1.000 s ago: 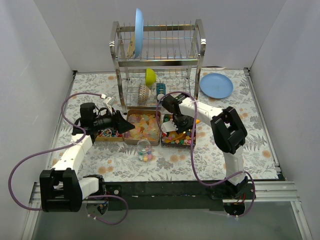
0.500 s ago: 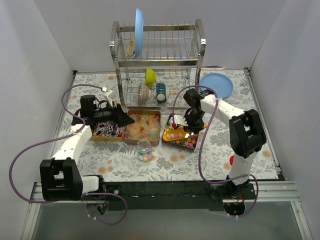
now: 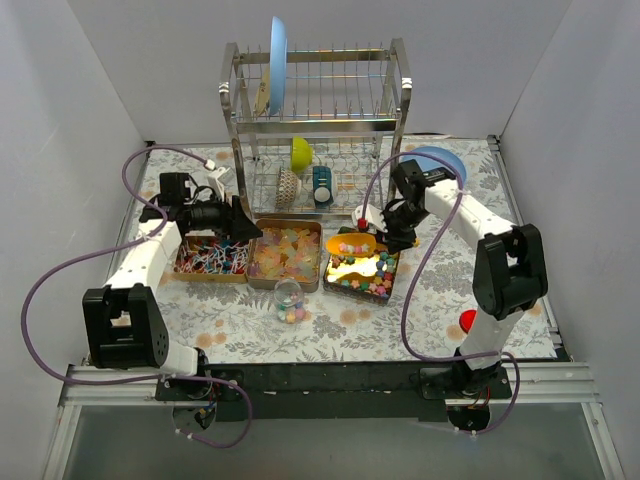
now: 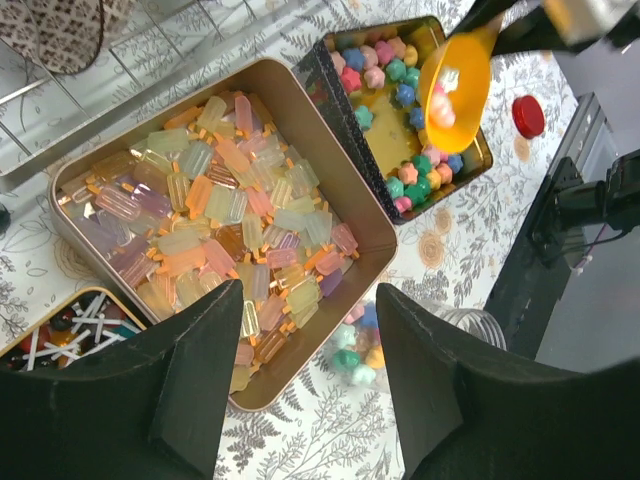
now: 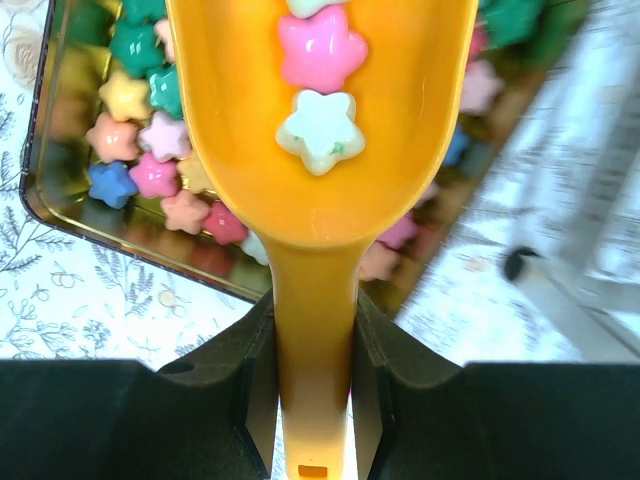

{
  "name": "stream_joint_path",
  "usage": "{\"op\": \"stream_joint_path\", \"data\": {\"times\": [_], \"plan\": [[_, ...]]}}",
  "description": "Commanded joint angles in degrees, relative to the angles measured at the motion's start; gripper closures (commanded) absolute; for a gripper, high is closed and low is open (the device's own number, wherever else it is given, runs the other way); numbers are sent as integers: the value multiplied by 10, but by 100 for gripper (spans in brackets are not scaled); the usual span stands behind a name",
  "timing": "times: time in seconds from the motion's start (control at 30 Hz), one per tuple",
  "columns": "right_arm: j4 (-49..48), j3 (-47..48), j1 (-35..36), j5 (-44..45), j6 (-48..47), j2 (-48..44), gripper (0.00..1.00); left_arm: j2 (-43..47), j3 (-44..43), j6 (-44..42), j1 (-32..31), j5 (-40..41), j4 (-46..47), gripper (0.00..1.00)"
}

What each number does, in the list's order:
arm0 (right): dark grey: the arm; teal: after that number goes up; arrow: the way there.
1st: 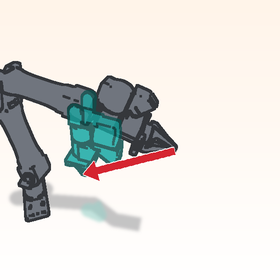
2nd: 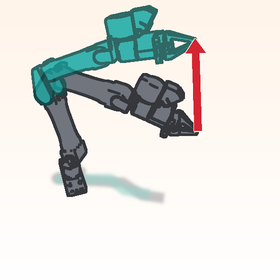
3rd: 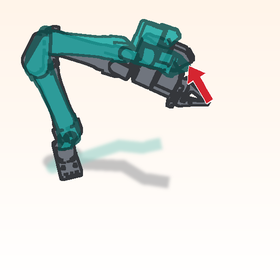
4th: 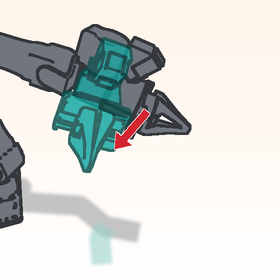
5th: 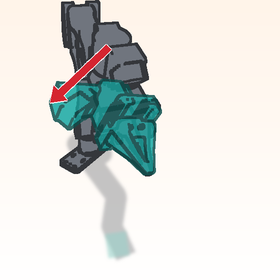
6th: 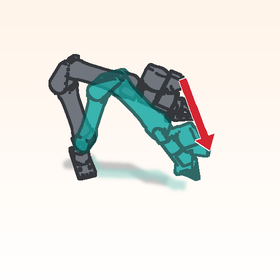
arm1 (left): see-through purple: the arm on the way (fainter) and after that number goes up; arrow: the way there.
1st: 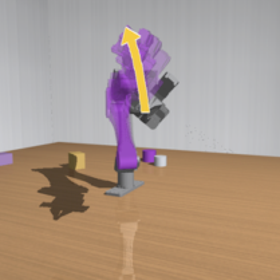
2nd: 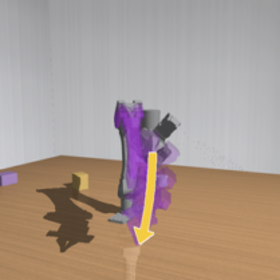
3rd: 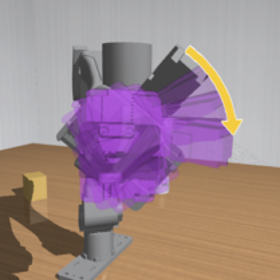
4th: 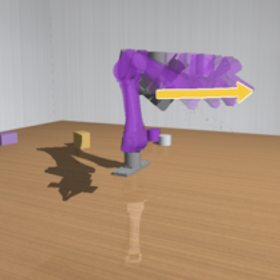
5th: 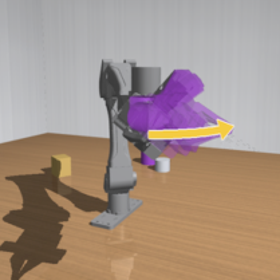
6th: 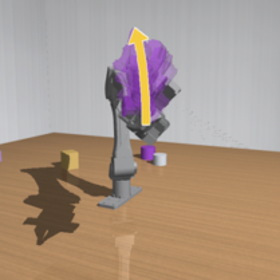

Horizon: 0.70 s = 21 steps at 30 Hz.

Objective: Pack the candies
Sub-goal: Scoop the fake candies from the storage box, then place the fake candies in the packing bottle.

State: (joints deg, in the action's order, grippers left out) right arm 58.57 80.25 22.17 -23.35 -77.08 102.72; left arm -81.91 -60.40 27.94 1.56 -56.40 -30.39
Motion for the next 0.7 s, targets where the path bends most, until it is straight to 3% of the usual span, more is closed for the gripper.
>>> {"op": "stream_joint_path", "data": {"times": [0.0,0.2,0.27,0.3,0.47,0.67], "plan": [[24,65,20,-25,33,-68,99,37,10,-40,2,9,-51,44],[84,127,92,67,66,-78,99,71,51,17,1,59,-59,42],[95,136,130,125,69,-79,99,82,56,34,1,81,-57,37],[101,140,143,144,69,-78,99,89,59,45,1,80,-53,2],[139,183,212,247,72,-49,99,148,94,55,1,94,-20,2],[162,259,266,311,77,-5,99,184,135,79,2,134,2,2]]}}
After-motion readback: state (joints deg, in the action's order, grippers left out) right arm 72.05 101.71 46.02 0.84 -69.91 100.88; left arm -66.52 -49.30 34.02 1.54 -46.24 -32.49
